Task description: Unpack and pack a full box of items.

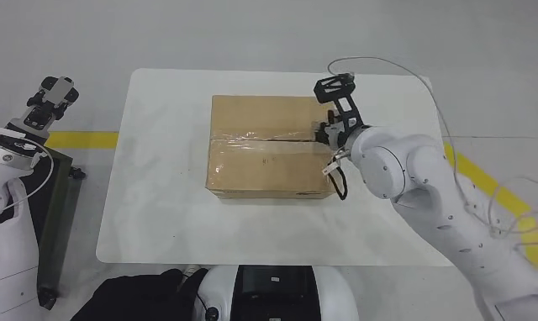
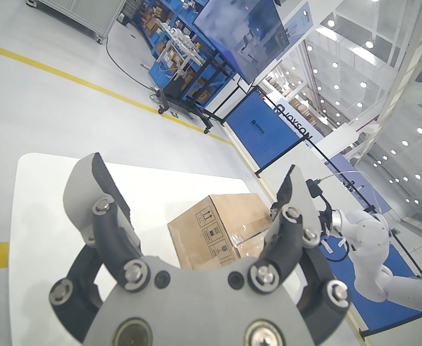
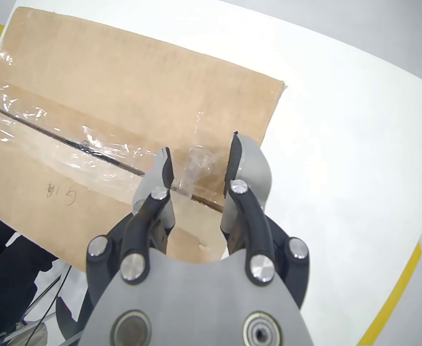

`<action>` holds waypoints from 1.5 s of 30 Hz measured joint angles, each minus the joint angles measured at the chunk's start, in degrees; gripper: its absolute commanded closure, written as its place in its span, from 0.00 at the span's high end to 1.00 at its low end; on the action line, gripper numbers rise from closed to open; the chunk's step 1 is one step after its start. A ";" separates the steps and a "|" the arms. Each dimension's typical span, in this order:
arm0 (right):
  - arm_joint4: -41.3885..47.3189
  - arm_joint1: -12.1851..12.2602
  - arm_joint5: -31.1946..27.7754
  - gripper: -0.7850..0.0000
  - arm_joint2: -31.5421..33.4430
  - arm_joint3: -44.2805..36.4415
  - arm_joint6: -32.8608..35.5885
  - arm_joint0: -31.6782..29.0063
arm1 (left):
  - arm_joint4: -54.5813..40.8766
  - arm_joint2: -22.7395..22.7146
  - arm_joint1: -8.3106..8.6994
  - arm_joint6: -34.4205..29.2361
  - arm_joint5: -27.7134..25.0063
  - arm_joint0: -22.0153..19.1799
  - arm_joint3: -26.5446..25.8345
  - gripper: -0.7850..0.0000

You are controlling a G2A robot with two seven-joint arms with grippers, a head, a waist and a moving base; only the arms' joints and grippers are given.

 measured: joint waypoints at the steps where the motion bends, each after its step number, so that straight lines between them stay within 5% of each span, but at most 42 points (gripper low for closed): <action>1: -0.26 -0.05 0.32 0.18 0.29 -0.31 0.08 -0.10 | 0.00 0.00 0.00 0.00 0.00 0.00 0.00 1.00; 9: 3.69 -0.06 1.28 0.00 4.57 -3.65 -1.60 -3.85 | 0.00 0.00 0.00 0.00 0.00 0.00 0.00 1.00; 23: 6.88 0.08 -0.88 0.00 10.48 -5.79 -4.69 -8.41 | 0.00 0.00 0.00 0.00 0.00 0.00 0.00 1.00; 37: 19.43 0.80 -9.66 0.00 23.60 -11.76 -15.62 -19.85 | 0.00 0.00 0.00 0.00 0.00 0.00 0.00 1.00; 45: 25.41 0.99 -14.24 0.00 26.91 -11.36 -14.71 -21.92 | 0.00 0.00 0.00 0.00 0.00 0.00 0.00 1.00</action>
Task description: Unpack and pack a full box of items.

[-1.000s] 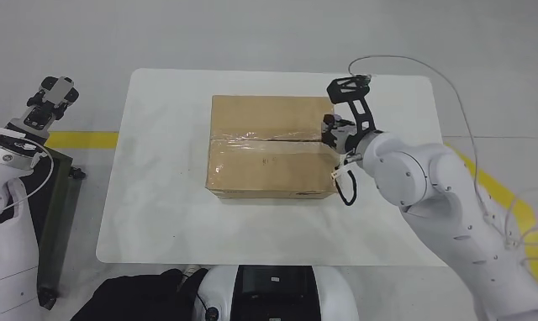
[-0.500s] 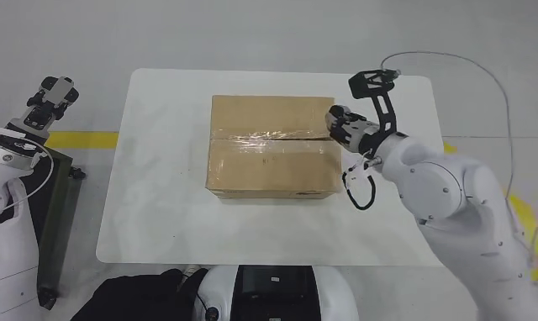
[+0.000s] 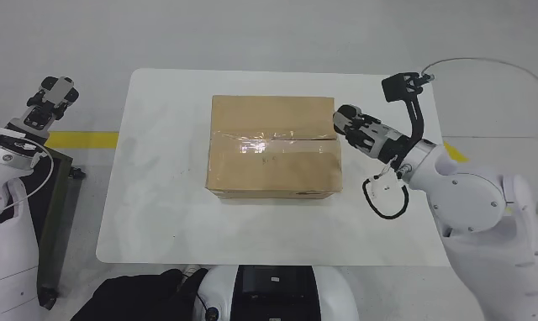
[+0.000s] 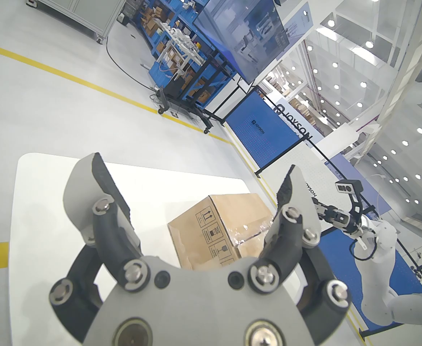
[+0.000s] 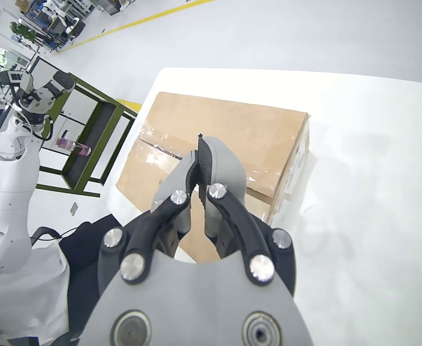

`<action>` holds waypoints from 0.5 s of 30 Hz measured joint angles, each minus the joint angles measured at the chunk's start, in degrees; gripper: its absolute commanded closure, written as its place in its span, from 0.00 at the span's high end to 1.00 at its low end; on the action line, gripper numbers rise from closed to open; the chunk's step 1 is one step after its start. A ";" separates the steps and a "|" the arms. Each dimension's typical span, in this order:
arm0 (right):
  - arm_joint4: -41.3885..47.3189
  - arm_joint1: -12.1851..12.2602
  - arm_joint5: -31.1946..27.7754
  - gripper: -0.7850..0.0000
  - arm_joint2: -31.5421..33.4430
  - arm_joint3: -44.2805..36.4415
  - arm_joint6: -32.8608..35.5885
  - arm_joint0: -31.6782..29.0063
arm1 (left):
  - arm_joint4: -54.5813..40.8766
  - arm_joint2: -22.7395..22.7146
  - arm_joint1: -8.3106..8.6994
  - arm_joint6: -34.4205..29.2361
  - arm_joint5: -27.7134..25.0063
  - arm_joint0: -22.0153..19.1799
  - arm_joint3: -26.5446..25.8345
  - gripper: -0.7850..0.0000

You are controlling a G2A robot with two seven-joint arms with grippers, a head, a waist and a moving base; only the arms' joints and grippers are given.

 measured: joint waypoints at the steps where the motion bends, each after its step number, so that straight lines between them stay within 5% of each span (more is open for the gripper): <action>1: -0.17 0.09 0.52 0.00 0.14 0.24 1.48 -0.03 | 0.00 0.00 0.00 0.00 0.00 0.00 0.00 1.00; 15: -3.59 0.73 5.12 0.00 2.62 0.97 5.20 -3.49 | 0.00 0.00 0.00 0.00 0.00 0.00 0.00 1.00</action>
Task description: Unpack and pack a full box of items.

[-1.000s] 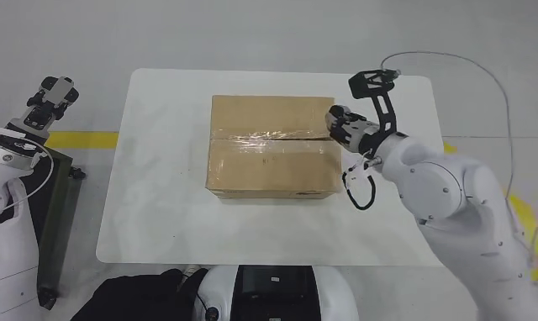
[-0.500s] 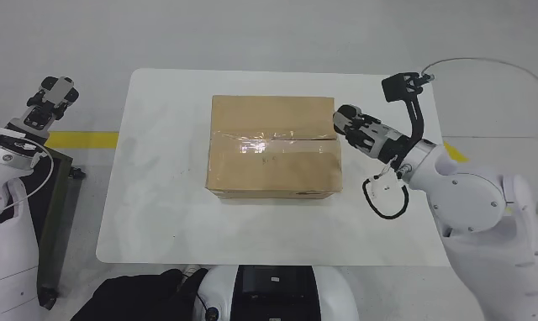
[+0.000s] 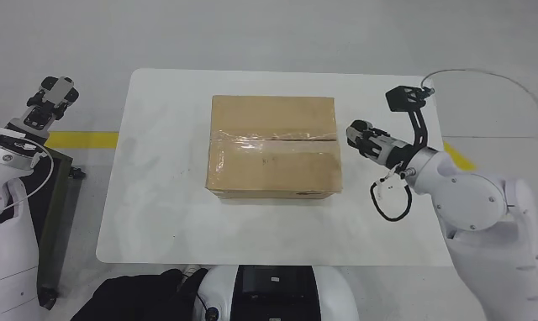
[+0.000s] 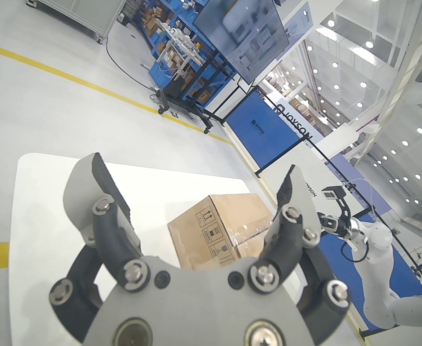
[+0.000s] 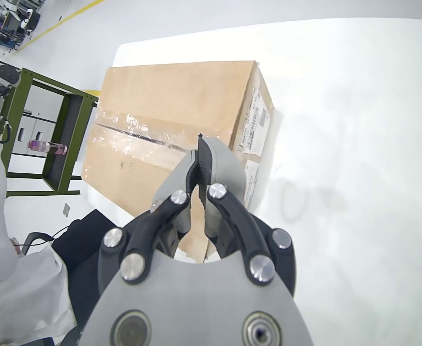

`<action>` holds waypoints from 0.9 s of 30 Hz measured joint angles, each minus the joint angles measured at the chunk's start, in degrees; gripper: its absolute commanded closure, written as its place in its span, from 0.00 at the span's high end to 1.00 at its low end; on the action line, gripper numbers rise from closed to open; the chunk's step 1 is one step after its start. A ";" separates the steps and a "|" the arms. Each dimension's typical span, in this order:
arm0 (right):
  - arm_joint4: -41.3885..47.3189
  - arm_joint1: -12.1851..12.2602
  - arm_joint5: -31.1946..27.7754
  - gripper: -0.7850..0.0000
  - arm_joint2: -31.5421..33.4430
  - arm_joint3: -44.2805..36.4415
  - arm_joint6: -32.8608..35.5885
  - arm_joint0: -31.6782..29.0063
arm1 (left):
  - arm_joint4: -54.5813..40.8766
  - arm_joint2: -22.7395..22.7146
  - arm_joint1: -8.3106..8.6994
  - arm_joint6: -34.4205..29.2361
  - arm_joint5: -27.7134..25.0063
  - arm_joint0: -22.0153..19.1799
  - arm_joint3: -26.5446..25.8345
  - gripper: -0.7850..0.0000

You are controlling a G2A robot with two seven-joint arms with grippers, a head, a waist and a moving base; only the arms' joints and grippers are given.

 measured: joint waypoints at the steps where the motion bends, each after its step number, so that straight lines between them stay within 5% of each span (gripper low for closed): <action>1: -0.13 0.03 0.05 0.00 0.04 0.19 0.30 -0.09 | 0.00 0.00 0.00 0.00 0.00 0.00 0.00 1.00; 27: 0.69 0.02 -0.93 0.00 -1.79 7.72 1.27 1.15 | 0.00 0.00 0.00 0.00 0.00 0.00 0.00 1.00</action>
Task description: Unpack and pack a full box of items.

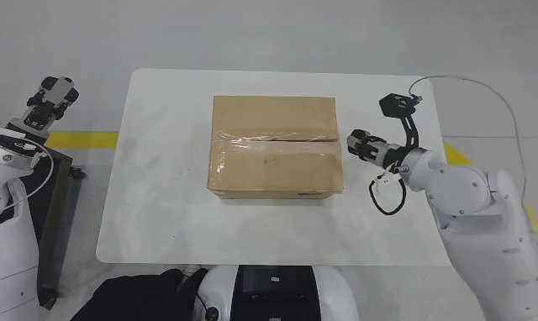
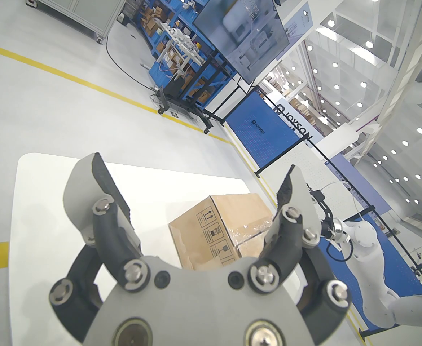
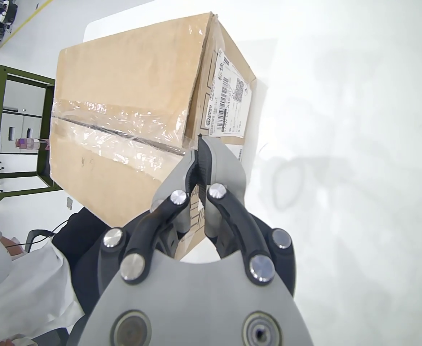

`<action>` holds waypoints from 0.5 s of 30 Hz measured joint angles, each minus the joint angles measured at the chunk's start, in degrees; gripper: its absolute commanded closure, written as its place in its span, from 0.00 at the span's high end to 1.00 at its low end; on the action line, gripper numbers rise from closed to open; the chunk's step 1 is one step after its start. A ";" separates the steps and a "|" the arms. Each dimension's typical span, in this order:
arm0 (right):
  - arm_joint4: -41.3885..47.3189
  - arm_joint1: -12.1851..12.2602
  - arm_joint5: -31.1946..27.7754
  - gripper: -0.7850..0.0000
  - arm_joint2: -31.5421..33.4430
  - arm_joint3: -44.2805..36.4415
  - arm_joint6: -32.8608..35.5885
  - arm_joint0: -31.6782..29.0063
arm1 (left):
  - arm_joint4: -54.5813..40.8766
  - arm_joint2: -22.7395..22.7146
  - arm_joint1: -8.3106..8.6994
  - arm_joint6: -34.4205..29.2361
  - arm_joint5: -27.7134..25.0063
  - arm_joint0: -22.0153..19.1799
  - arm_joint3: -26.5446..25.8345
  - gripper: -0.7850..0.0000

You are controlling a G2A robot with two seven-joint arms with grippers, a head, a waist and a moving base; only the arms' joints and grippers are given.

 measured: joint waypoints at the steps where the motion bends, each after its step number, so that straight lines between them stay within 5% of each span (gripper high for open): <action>1: -0.07 -0.01 0.03 0.01 -0.15 0.27 -0.03 0.13 | 0.00 0.00 0.00 0.00 0.00 0.00 0.00 1.00; 5: -0.29 -0.04 0.25 0.05 -0.51 0.68 -0.10 0.45 | 0.00 0.00 0.00 0.00 0.00 0.00 0.00 1.00; 6: -0.32 -0.04 0.30 0.14 -0.54 0.71 -0.08 0.50 | 0.00 0.00 0.00 0.00 0.00 0.00 0.00 1.00; 8: -0.33 -0.03 0.38 0.49 -0.56 0.77 0.07 0.52 | 0.00 0.00 0.00 0.00 0.00 0.00 0.00 1.00; 9: -0.33 -0.01 0.46 1.00 -0.54 0.82 0.26 0.50 | 0.00 0.00 0.00 0.00 0.00 0.00 0.00 1.00; 15: -1.28 0.26 1.78 1.00 0.15 0.94 2.55 0.35 | 0.00 0.00 0.00 0.00 0.00 0.00 0.00 1.00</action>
